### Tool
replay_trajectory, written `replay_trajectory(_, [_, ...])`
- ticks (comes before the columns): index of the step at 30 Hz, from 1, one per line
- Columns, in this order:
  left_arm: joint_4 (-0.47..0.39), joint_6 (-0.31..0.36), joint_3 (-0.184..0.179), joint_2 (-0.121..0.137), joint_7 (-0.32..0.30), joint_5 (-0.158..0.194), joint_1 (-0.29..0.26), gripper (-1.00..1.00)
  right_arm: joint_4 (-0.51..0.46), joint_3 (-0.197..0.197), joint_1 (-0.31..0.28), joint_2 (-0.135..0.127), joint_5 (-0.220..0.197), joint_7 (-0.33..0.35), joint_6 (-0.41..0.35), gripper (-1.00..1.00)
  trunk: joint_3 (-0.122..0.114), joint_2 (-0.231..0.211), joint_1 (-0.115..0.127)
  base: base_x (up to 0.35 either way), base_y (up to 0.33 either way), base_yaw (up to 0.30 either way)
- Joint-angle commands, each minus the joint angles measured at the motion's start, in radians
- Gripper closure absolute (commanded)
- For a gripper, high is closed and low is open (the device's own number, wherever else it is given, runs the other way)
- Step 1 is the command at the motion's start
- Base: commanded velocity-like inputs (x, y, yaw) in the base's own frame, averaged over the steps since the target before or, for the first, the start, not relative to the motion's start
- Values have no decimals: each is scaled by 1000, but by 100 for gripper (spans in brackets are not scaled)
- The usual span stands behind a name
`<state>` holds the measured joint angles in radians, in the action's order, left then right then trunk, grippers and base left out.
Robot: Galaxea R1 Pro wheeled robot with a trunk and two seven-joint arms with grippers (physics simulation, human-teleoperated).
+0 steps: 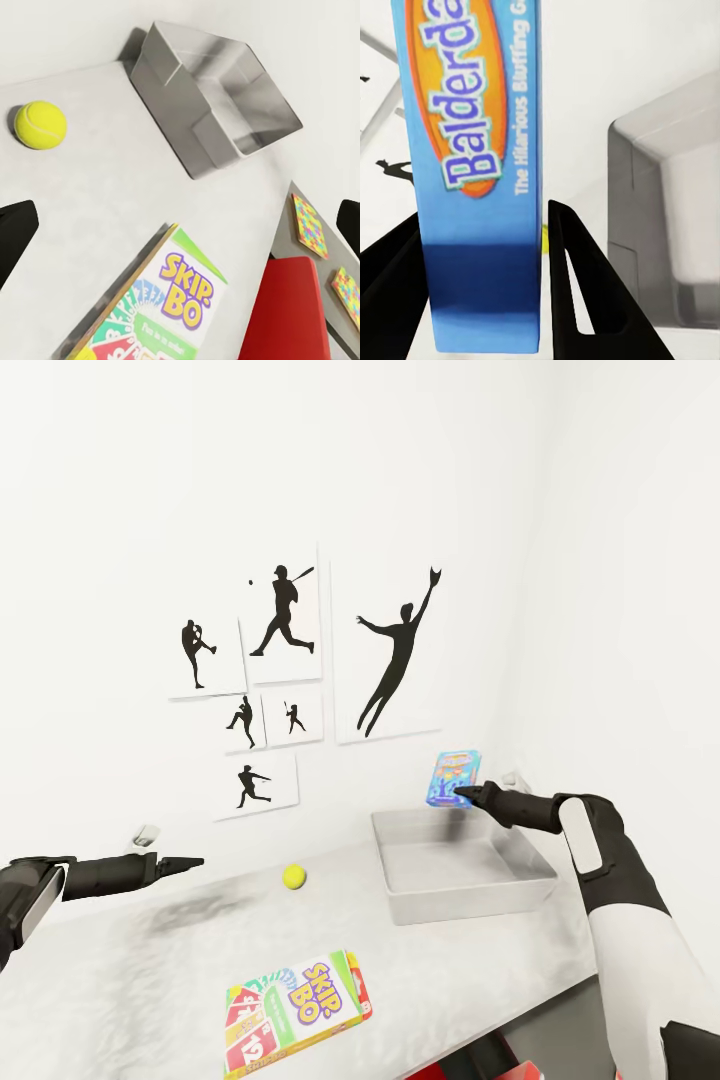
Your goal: Put all the toys in the child's room - the three board games (two on the bed and one on the table), the two jigsaw puzzles on the table, and the tennis ball on the table - inside the toy box on the table in the child's room.
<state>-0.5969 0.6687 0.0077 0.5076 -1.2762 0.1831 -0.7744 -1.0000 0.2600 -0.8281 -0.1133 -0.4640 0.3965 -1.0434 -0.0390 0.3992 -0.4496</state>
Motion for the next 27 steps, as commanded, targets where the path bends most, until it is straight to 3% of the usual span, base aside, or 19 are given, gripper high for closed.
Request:
replay_trajectory(1, [0, 10, 0, 0, -2, 4, 0, -100, 0, 2, 1, 0, 8, 11, -4, 100, 0, 1, 0, 0, 0, 0])
replay_trajectory(12, [0, 8, 0, 2, -12, 7, 0, -100, -11, -1, 6, -1, 10, 11, -4, 100, 0, 1, 0, 0, 0, 0])
replay_trajectory(15, [0, 7, 0, 3, -46, 7, 1, -100, -24, -1, 5, -2, 15, 10, -4, 100, 1, 1, 0, 0, 0, 0])
replay_trajectory(20, [0, 4, -2, 2, -150, 6, 2, -100, -28, -8, 3, -28, 16, 10, -4, 100, 7, 1, 0, 0, 0, 0])
replay_trajectory(22, [0, -9, -2, 1, -167, 6, 4, -100, -25, -11, 2, -47, 16, 11, -4, 100, 10, 1, 0, 0, 0, 0])
replay_trajectory(27, [-1, -22, -3, 2, -178, 6, 9, -100, -14, -16, -4, -62, 18, 10, -4, 100, 18, 1, 0, 0, 0, 0])
